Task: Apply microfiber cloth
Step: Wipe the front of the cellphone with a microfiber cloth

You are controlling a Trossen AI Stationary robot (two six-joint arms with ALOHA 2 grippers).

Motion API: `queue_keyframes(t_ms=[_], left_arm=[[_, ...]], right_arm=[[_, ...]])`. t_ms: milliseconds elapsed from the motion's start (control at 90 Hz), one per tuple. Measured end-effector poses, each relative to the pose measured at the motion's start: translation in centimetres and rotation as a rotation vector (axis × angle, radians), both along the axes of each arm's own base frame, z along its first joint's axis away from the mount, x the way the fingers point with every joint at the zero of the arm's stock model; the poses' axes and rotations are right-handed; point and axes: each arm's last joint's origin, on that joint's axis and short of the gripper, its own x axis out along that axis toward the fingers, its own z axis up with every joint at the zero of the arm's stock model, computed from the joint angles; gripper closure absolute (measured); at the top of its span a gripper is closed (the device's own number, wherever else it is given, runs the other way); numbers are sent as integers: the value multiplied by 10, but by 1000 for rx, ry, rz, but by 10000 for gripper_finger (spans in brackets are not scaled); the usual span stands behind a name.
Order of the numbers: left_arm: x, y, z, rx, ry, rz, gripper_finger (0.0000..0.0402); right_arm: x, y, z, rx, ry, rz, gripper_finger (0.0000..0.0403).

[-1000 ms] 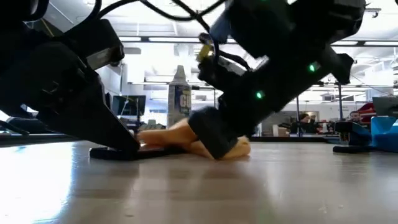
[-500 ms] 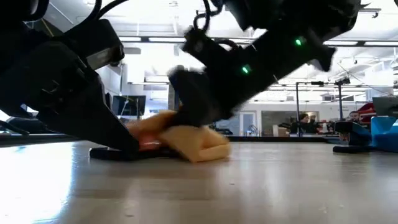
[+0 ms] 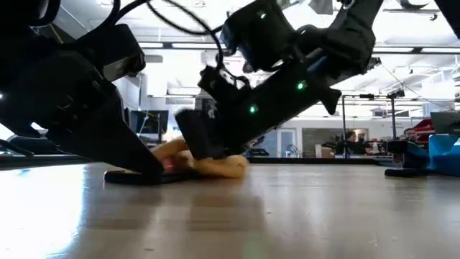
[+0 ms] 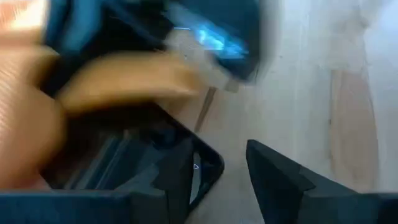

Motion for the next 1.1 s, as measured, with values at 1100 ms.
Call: queue_keyframes(t_ms=[1100], left_arm=[[-1, -2, 0, 18, 4, -21, 268]], right_arm=[[7, 22, 9, 102, -104, 283, 403]])
